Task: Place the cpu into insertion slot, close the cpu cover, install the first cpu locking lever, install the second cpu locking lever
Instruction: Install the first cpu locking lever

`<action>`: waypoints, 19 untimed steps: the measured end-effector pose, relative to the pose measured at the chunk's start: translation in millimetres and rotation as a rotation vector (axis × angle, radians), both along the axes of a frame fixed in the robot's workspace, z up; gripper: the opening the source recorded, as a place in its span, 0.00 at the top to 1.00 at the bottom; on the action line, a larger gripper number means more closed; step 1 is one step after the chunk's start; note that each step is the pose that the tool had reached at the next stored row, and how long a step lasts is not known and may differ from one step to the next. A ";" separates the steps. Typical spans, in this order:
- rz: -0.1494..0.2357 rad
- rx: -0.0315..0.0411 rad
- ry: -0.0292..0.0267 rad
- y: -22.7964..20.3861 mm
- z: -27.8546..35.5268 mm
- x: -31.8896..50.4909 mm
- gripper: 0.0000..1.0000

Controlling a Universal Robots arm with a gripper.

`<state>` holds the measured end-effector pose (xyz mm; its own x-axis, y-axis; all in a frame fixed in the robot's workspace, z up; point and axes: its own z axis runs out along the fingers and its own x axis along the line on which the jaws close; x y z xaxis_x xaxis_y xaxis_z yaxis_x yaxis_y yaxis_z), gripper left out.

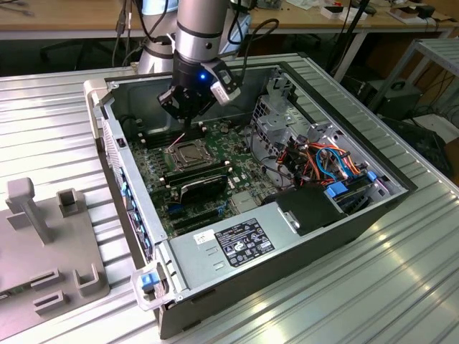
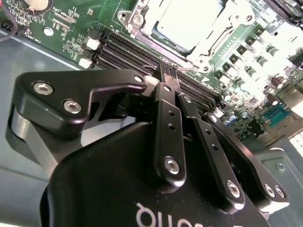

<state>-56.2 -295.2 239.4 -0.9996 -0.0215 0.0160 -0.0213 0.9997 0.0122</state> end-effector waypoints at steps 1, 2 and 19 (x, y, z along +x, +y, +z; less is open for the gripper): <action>0.000 0.0000 0.0001 0.1 -0.7 0.6 0.89; 0.000 -0.0001 0.0001 0.2 -1.5 1.4 0.89; 0.001 -0.0002 0.0003 0.3 -27.8 16.1 0.89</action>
